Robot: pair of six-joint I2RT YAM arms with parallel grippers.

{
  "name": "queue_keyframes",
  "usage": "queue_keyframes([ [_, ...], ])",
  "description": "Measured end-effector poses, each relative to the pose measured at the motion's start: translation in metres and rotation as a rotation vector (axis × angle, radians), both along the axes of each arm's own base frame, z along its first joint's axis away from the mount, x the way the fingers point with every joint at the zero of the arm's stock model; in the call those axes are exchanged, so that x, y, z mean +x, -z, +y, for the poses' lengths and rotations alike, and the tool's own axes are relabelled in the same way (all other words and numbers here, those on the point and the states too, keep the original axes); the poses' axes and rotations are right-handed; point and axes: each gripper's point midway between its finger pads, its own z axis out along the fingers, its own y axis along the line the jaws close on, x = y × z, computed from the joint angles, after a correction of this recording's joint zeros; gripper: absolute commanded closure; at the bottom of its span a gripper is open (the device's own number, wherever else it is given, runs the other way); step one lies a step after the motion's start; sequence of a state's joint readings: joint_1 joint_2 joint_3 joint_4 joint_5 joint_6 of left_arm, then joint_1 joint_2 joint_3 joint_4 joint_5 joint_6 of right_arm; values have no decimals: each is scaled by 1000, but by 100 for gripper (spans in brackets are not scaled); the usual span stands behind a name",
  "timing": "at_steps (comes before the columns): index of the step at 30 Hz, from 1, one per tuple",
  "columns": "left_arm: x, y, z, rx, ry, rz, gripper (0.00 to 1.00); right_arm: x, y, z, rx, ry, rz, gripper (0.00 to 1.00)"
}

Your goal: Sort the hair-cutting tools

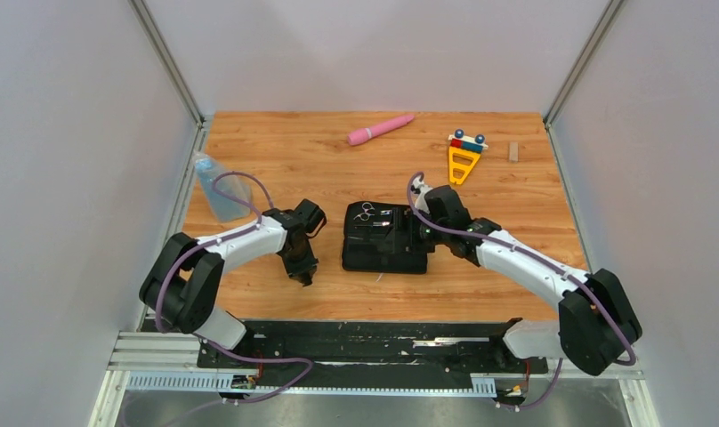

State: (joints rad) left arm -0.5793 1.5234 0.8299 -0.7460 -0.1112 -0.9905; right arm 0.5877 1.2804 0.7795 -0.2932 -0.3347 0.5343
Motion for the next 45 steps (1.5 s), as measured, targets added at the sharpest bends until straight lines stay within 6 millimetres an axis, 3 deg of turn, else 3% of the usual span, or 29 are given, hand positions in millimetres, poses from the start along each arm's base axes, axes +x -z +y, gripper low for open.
queue_keyframes([
  [6, -2, -6, -6, -49, -16, -15, 95, -4, -2, 25, 26, -55, 12, 22],
  [13, 0, -24, -14, -116, -33, -63, 95, -1, -11, 45, 66, -89, 4, 23],
  [15, 0, -27, -14, -125, -35, -71, 90, -1, -10, 49, 71, -94, 9, 23],
  [18, 1, -29, -13, -120, -34, -79, 67, -2, -8, 52, 72, -101, 15, 23],
  [26, 4, -28, 10, -27, -31, -84, 43, -6, -7, 55, 74, -116, 25, 24],
  [30, 7, -22, 12, -21, -29, -73, 47, -6, -4, 55, 70, -118, 32, 24],
  [35, 6, -4, 2, -48, -3, -19, 63, -6, -2, 55, 66, -117, 36, 24],
  [38, 5, -3, -6, -91, 2, -2, 68, -6, -2, 55, 62, -115, 36, 24],
  [45, 2, -5, -52, -303, -38, 2, 68, -4, 3, 49, 28, -96, 31, 24],
])
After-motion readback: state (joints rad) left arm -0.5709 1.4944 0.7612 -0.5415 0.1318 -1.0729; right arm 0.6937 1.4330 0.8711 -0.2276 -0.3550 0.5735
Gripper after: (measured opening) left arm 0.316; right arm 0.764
